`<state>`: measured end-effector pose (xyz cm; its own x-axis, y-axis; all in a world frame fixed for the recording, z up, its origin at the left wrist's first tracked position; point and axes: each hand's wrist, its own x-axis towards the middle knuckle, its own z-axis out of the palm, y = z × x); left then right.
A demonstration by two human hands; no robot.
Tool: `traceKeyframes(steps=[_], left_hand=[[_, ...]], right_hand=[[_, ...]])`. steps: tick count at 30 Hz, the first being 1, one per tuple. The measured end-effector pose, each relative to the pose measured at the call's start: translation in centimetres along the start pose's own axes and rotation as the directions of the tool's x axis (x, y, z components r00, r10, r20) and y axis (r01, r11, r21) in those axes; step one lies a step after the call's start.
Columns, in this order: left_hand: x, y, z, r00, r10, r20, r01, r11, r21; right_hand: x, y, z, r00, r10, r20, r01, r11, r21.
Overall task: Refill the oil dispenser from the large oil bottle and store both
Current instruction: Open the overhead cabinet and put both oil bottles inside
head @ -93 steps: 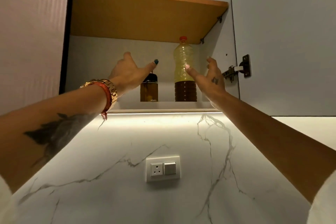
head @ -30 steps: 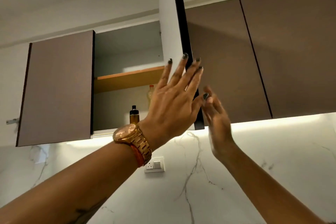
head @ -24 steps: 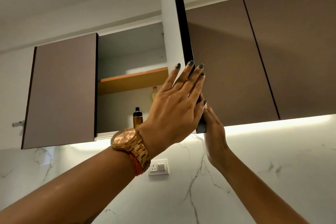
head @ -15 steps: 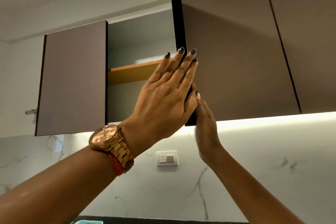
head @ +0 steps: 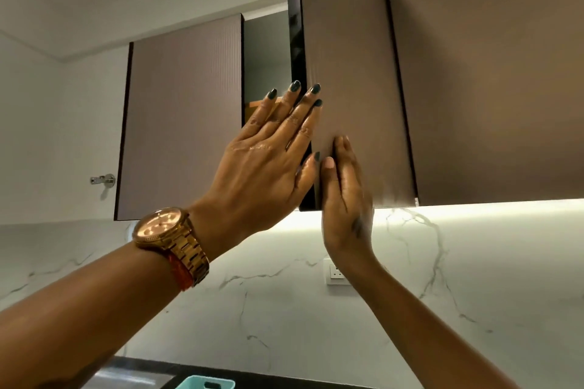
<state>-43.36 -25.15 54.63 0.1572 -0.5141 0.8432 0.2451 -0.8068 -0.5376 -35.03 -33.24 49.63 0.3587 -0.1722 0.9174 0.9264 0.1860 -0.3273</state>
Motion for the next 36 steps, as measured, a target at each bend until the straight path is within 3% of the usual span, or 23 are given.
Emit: traceKeyframes(steps=[5,14,21,36], left_hand=[[-3.9,-5.7,3.9,0.995,-0.005,0.096,0.004,1.0,0.009],[-9.4,-13.3,13.4,0.939,-0.101,0.329,0.074,0.993,0.094],[-11.4,-15.9,21.3,0.952,-0.112,0.284,0.116,0.993,0.005],[-13.3,-19.1,36.4,0.973,-0.072,0.221,0.078,0.997,-0.019]], right_hand=[[-0.6,3.0,6.0,0.991,-0.133,-0.006,0.127,0.956,-0.266],[0.0,11.8,15.4,0.971,-0.205,0.121,0.238,0.808,-0.539],[0.8,18.1,20.2,0.946,-0.322,0.041,0.266,0.696,-0.667],[3.5,28.2,23.8,0.938,-0.294,0.182,0.302,0.441,-0.845]])
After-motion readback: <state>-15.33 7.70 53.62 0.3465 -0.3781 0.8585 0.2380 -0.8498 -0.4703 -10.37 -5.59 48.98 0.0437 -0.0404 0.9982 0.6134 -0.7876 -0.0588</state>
